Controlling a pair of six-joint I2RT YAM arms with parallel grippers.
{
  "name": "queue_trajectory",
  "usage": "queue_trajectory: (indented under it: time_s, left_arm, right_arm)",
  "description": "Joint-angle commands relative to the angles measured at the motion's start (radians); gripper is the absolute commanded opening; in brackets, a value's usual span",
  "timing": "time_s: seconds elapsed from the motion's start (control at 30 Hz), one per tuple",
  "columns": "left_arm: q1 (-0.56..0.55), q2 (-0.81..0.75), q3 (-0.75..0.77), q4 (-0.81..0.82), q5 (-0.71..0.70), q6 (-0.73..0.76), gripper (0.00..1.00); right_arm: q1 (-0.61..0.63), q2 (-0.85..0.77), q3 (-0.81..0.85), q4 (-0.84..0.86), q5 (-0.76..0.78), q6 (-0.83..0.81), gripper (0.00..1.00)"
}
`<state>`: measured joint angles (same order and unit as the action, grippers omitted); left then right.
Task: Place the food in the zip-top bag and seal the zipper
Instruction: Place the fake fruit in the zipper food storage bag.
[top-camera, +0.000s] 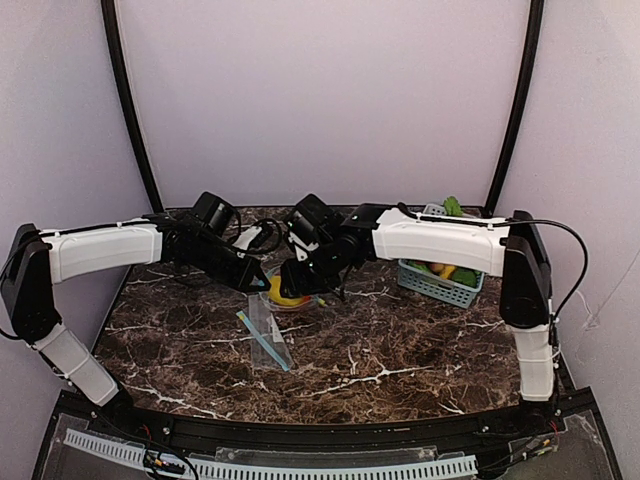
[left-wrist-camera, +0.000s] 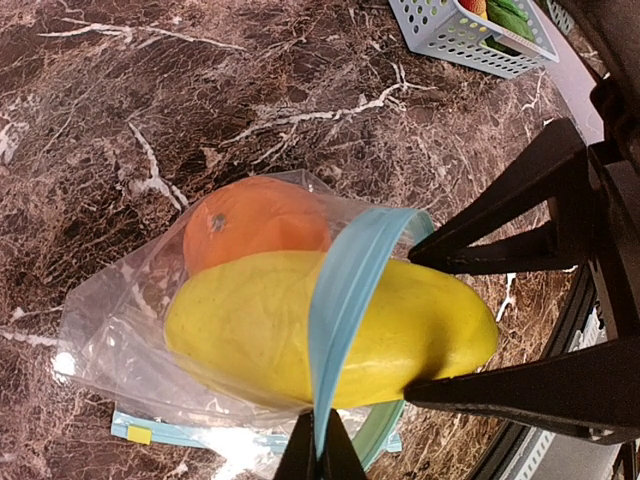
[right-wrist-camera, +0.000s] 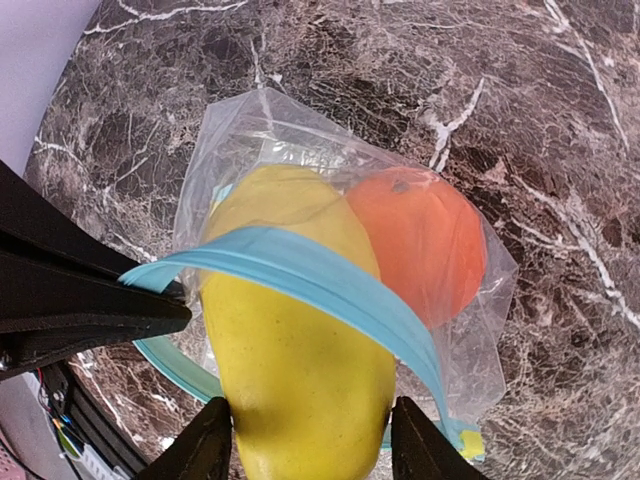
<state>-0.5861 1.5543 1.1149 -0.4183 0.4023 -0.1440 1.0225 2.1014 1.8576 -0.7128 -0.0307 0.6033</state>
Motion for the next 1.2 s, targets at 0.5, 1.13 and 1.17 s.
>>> queue_trajectory:
  time_s: [0.5,1.13,1.17]
  left_arm:
    - [0.012,-0.002,0.008,-0.026,-0.048,-0.002,0.01]
    - [0.012,0.005,0.008,-0.028,-0.043,0.001,0.01]
    - [0.012,0.006,0.008,-0.028,-0.043,0.001,0.01]
  right_arm:
    - [0.013,-0.297,-0.373,0.293,-0.018,0.001,0.72]
    - [0.043,-0.171,-0.324,0.36,0.075,0.031,0.45]
    - [0.042,-0.163,-0.316,0.353,0.08,0.028,0.44]
